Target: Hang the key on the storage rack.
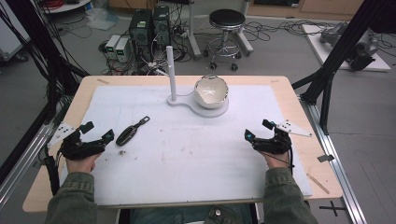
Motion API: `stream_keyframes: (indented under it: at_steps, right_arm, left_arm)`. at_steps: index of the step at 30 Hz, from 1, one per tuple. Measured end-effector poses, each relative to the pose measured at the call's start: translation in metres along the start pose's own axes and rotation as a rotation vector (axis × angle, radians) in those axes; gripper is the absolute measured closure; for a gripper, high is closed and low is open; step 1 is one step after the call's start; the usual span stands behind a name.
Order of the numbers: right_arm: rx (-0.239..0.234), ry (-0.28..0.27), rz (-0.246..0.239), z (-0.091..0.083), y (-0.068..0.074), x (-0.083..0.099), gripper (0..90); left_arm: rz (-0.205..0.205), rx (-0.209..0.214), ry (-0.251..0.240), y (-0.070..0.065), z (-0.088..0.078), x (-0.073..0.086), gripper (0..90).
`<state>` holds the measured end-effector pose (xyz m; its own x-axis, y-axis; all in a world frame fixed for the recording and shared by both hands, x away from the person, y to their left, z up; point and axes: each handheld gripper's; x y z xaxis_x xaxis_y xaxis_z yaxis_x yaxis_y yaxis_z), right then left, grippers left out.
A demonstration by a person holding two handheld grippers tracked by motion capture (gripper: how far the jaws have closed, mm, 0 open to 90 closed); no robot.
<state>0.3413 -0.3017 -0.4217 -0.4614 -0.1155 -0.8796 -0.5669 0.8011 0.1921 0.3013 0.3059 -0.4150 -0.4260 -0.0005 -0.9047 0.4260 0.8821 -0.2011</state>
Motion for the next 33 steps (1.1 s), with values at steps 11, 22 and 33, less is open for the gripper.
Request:
stream_keyframes:
  at_steps: [11, 22, 33]
  right_arm:
    - [0.000, 0.001, -0.007, 0.000, 0.001, 0.000, 0.5]
    - [0.002, 0.006, 0.002, -0.002, 0.002, 0.000, 0.4]
    - [-0.001, 0.001, -0.007, -0.003, 0.002, 0.000, 0.4]
  left_arm:
    - [0.005, 0.003, 0.005, -0.001, 0.002, 0.000, 2.2]
    - [0.015, -0.024, 0.032, -0.003, 0.007, -0.006, 2.2]
    - [0.149, -0.022, 0.134, -0.021, 0.028, -0.030, 2.2]
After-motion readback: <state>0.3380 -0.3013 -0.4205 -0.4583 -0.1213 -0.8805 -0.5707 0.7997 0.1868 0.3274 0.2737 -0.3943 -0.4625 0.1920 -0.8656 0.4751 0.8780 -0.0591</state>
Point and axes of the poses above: each handheld gripper's, and its own axes: z roughly forward along the jaws, x roughly out of its underside, y roughly to its left, and after that the axes turned 14 degrees about y, right-handed
